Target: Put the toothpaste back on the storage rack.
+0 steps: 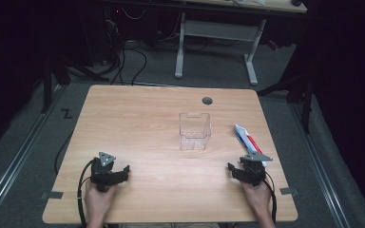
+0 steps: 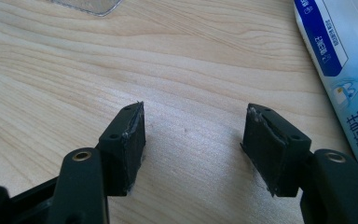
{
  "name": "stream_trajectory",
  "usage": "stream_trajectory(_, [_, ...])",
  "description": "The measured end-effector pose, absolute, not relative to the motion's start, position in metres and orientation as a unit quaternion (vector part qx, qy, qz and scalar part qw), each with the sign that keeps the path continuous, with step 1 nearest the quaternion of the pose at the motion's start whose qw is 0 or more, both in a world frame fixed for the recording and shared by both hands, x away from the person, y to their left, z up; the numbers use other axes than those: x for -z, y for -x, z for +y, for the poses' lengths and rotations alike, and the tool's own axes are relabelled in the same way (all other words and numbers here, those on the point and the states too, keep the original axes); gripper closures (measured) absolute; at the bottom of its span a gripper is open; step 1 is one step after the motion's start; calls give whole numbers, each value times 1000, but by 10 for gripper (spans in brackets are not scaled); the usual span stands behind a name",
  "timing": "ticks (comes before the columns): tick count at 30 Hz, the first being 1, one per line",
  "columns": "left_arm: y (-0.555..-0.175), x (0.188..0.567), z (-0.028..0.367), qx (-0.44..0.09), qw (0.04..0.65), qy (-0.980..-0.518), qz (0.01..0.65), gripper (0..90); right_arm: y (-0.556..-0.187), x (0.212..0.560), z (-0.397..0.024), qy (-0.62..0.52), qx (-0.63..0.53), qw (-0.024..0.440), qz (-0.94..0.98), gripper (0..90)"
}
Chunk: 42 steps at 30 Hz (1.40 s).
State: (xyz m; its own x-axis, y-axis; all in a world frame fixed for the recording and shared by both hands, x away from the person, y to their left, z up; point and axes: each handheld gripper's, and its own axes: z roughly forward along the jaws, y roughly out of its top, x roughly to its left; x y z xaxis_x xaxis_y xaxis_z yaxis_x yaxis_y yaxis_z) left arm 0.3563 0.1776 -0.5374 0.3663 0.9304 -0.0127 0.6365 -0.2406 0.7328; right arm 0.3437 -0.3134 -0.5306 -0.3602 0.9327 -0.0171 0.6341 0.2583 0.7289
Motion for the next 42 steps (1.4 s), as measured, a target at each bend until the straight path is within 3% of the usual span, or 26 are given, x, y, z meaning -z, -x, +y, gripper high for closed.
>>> stream_trajectory(20, [-356, 537, 178, -220, 334, -756, 519, 182, -341, 531, -311, -525, -320, 236, 752, 397])
stream_trajectory(42, [-356, 537, 178, -221, 333, -756, 519, 183, -325, 520, -320, -525, -332, 245, 744, 468])
